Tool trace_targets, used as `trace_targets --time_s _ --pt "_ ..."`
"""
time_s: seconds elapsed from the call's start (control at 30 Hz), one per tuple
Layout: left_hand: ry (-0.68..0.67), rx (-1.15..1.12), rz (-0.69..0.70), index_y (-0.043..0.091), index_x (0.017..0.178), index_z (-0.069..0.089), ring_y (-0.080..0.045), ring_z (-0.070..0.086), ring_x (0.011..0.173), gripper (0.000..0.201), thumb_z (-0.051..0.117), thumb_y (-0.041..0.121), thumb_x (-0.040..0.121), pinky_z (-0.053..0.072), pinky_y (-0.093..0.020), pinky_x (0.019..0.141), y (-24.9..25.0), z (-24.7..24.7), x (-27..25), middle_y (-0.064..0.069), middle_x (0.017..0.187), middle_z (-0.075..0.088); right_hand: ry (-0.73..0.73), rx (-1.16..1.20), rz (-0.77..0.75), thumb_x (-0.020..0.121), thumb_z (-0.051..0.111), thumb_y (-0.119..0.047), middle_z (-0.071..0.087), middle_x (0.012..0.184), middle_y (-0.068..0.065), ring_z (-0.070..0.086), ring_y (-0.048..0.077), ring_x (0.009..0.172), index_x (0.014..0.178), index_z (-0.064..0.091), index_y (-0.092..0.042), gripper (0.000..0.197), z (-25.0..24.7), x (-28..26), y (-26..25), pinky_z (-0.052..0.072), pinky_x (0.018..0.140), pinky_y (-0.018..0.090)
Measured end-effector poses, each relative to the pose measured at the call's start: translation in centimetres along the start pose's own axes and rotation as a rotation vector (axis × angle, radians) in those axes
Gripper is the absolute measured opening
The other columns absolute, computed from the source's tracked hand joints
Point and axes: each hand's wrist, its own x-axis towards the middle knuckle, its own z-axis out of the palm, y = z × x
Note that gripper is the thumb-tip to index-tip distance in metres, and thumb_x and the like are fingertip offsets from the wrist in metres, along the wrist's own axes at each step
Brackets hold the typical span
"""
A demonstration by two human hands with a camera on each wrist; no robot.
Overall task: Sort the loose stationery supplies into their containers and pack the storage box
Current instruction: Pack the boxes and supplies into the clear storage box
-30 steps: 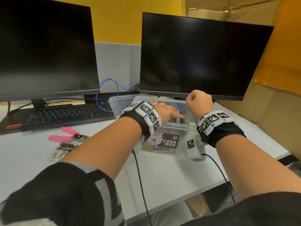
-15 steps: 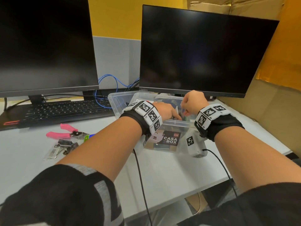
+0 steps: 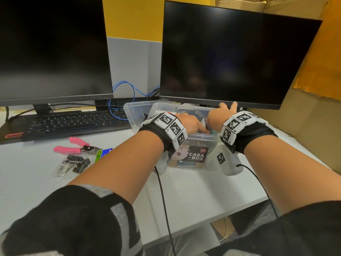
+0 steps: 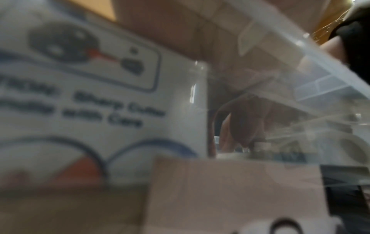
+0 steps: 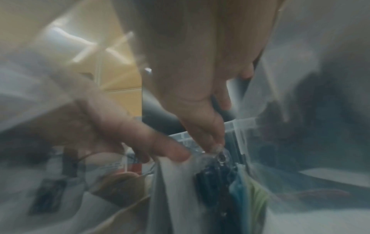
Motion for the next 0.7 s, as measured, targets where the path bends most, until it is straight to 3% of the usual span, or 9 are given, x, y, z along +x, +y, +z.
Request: trace_targets --time_s 0.07,0.13,0.27,0.4,0.5,0.6,0.7 --pt "-0.013 -0.006 -0.009 0.031 0.133 0.054 -0.031 0.041 0.129 0.045 0.037 0.049 0.095 0.032 -0.047 0.109 0.2 0.0 -0.1 -0.005 0.145 0.043 -0.062 0.0 0.02 0.095 0.05 -0.038 0.037 0.148 0.004 0.014 0.027 0.143 0.131 0.05 -0.021 0.04 0.6 0.1 0.7 0.001 0.111 0.063" --pt "0.003 -0.025 -0.018 0.025 0.133 0.054 -0.03 0.042 0.128 0.046 0.042 0.048 0.095 0.031 -0.043 0.11 0.3 -0.2 -0.1 -0.006 0.141 0.047 -0.117 0.009 0.033 0.096 0.047 -0.041 0.023 0.155 0.005 0.007 0.027 0.145 0.142 0.036 -0.021 0.051 0.8 0.0 1.2 0.0 0.111 0.063" --pt "0.054 -0.062 -0.034 0.018 0.128 0.057 -0.028 0.04 0.13 0.051 0.047 0.051 0.092 0.027 -0.039 0.107 0.5 -0.6 -0.7 -0.009 0.137 0.05 -0.124 0.003 0.075 0.096 0.044 -0.047 0.01 0.158 0.009 -0.003 0.031 0.145 0.143 0.034 -0.024 0.053 1.3 -0.2 0.9 -0.002 0.111 0.063" --pt "0.052 -0.064 -0.045 0.017 0.13 0.057 -0.03 0.038 0.132 0.052 0.047 0.051 0.091 0.025 -0.041 0.108 0.6 -0.7 -1.0 -0.01 0.138 0.049 -0.07 0.041 0.097 0.095 0.043 -0.047 0.028 0.152 0.009 0.01 0.031 0.143 0.135 0.044 -0.022 0.047 1.8 0.2 0.6 0.001 0.111 0.063" --pt "0.026 -0.029 -0.049 0.022 0.133 0.054 -0.03 0.039 0.13 0.049 0.044 0.049 0.094 0.028 -0.041 0.11 0.8 -0.5 -0.8 -0.007 0.14 0.048 -0.048 0.078 0.067 0.095 0.047 -0.042 0.041 0.141 0.005 0.025 0.03 0.137 0.132 0.046 -0.022 0.042 1.9 0.3 0.5 0.012 0.109 0.061" --pt "-0.036 0.011 -0.051 0.03 0.139 0.045 -0.033 0.041 0.129 0.047 0.035 0.048 0.097 0.031 -0.046 0.11 0.8 -0.3 -0.3 -0.007 0.146 0.041 -0.085 0.135 0.031 0.095 0.051 -0.031 0.045 0.138 0.007 0.034 0.03 0.132 0.135 0.046 -0.02 0.041 1.6 0.4 0.5 0.03 0.106 0.048" --pt "-0.018 0.033 -0.047 0.033 0.138 0.046 -0.032 0.039 0.131 0.046 0.031 0.048 0.097 0.031 -0.047 0.11 0.6 -0.3 -0.2 -0.006 0.147 0.04 -0.001 0.275 -0.047 0.095 0.048 -0.012 0.048 0.136 0.01 0.047 0.029 0.124 0.136 0.048 -0.017 0.041 1.6 0.5 1.2 0.041 0.102 0.036"
